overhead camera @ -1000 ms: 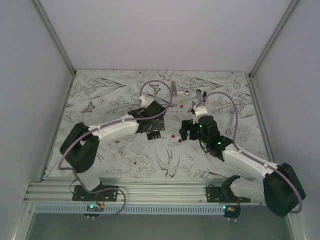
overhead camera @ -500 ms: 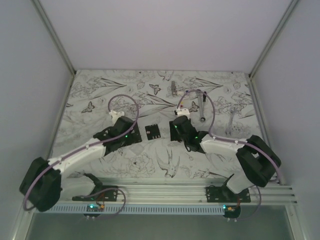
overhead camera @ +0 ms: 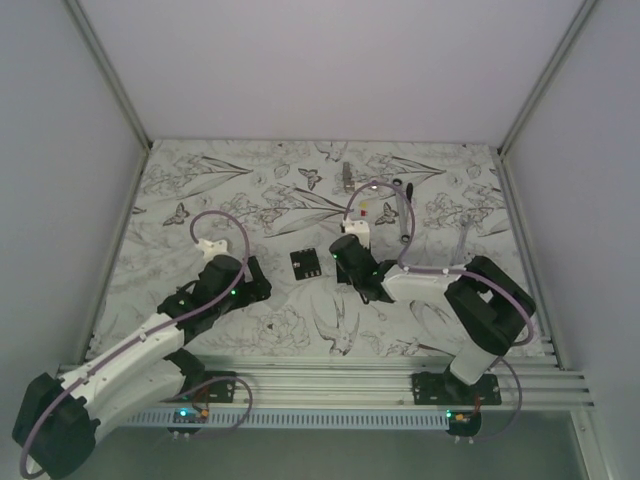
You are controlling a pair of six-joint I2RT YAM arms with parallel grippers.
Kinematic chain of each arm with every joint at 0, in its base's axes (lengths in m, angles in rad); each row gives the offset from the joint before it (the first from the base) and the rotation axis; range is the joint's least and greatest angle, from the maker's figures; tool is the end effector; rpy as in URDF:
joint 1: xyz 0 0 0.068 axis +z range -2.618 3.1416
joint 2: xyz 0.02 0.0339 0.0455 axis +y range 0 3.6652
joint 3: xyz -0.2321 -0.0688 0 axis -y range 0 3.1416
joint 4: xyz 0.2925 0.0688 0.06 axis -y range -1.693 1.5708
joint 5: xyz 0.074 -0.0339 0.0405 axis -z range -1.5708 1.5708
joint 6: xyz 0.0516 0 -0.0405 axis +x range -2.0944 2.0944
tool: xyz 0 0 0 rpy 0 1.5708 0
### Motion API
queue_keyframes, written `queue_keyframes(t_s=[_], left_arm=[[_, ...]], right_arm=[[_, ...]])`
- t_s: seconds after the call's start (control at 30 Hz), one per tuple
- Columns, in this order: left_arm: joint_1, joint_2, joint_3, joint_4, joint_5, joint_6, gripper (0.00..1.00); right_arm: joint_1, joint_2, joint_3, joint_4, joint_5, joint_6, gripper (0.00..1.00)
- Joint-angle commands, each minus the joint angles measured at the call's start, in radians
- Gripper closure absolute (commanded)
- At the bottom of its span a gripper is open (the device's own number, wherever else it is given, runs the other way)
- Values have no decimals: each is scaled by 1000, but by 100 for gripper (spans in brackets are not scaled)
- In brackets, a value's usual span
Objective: Snap on the fuse box
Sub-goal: Pick up the fuse from the center of the board.
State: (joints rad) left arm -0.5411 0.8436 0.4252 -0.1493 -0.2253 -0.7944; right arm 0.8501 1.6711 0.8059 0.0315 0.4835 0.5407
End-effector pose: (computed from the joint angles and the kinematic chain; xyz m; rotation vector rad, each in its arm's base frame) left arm 0.2306 -0.1251 0.1560 -0.4072 2.1335 -0.5435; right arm 0.2550 0.2539 0.0721 -0.1367 2.2852 0.1324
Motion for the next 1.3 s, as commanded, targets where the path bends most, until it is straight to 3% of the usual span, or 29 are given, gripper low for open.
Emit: queue_keyframes(t_s=[0.0,0.27,0.57,1.07,1.27], left_arm=[[9,-9,-20,9,24,-12,0],[9,-10,-18,7,32,-19,0],[9,-9,-13,7,42,-21,0],[9,7,4,8,53,-16,0],[9,17,10,9,56,-14,0]], right_arm=[[16,28,29,12,9,46,53],[27,62,37,11,13,42,55],[22,-5,-9,-26,51,15,54],[17,46,34,-36,-40,-27,58],[14,64,39,-45,-38,-24,64]])
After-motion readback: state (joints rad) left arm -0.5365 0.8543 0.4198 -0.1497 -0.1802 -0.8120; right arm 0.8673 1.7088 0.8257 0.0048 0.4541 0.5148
